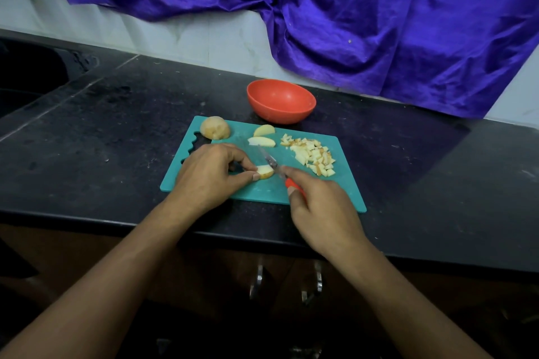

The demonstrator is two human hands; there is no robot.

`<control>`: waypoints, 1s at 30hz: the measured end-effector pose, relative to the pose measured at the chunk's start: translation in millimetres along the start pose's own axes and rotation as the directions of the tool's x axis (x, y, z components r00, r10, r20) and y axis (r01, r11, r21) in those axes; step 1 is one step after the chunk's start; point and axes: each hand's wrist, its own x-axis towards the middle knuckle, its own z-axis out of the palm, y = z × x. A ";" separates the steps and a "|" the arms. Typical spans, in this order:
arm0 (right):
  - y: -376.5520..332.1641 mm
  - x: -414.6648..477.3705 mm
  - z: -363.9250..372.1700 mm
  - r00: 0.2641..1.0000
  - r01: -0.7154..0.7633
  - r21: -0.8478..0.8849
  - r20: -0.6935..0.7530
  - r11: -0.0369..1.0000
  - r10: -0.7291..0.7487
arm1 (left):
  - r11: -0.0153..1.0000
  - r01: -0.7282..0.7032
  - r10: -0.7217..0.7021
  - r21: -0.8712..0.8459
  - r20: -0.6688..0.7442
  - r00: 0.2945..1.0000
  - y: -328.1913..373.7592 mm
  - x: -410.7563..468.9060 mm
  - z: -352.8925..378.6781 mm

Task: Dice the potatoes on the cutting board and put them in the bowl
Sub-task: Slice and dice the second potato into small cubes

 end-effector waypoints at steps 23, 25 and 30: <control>-4.9 -11.0 10.4 0.998 0.061 -0.093 -0.016 0.994 -0.063 | 1.000 -0.010 0.010 0.005 -0.020 1.000 -0.6 -0.8 0.9; -5.1 -8.6 11.1 0.996 0.088 -0.163 0.003 0.983 -0.088 | 1.000 -0.011 0.011 0.009 -0.020 1.000 -0.4 -1.4 0.1; -7.2 -9.6 9.7 0.998 0.070 -0.150 0.007 0.986 -0.070 | 1.000 -0.007 0.007 -0.002 -0.012 1.000 -0.6 -1.3 -0.4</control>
